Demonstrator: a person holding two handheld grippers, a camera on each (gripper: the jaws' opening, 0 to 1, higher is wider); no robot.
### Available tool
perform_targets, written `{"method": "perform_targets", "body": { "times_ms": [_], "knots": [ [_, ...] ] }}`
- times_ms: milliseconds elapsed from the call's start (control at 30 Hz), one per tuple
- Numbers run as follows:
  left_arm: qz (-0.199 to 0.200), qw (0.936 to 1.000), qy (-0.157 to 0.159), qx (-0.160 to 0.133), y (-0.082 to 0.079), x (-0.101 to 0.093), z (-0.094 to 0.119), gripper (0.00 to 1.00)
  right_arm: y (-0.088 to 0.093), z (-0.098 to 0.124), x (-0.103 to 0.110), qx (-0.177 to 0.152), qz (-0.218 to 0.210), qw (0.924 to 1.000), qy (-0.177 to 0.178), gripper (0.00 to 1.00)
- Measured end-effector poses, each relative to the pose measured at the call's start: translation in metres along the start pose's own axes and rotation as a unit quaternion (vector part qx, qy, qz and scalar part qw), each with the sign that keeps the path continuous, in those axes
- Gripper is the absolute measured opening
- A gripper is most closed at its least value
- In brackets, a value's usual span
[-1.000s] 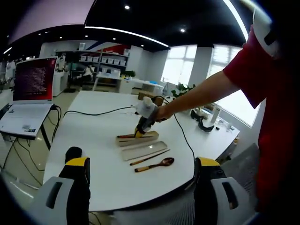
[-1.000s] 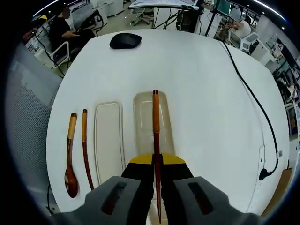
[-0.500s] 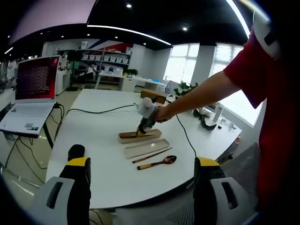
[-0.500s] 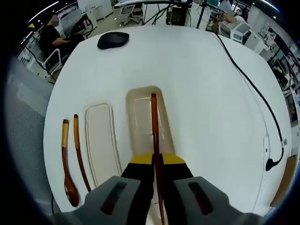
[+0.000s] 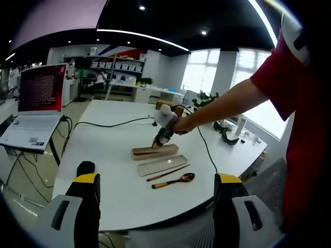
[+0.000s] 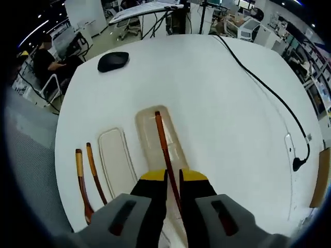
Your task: Arrange the utensils inside the cutlery case until each visible utensil rests in its matching compartment.
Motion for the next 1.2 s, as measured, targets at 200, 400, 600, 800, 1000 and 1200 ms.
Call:
{"method": "perform_targets", "body": {
  "times_ms": [200,400,600,800,1000,1200],
  "knots": [
    [-0.004,0.9999,0.009,-0.013,-0.008,0.0,0.004,0.93,-0.006,0.023,0.018,-0.017,-0.004,0.9997,0.016,0.12],
    [-0.007,0.9998,0.011,-0.018,-0.011,0.003,0.006,0.99,-0.003,0.049,0.036,-0.023,0.013,0.9991,0.033,0.17],
    [-0.017,0.9992,0.029,-0.023,-0.016,0.001,0.005,1.0,0.004,0.076,0.046,-0.033,0.019,0.9982,0.046,0.2],
    [-0.023,0.9986,0.035,-0.031,-0.02,-0.001,0.005,1.0,0.011,0.098,0.056,-0.016,0.043,0.9964,0.071,0.17],
    [-0.044,0.9988,-0.004,-0.022,-0.022,0.006,0.004,0.99,0.011,0.114,0.061,-0.037,0.039,0.9953,0.081,0.17],
    [-0.026,0.9994,0.012,-0.021,-0.02,0.009,0.003,1.0,0.014,0.122,0.075,-0.043,0.04,0.9938,0.094,0.15]
  ]
}}
Point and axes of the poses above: the point that each gripper's makers call its tool centre point, and the gripper's own axes: z roughly backward along the fingers, x roughly to its left, y roughly out of its underside, the point moved 9 cm from there along z, roughly backward along the fingers, and after that the axes turned 2 degrees about -x, right-handed, at the moved point
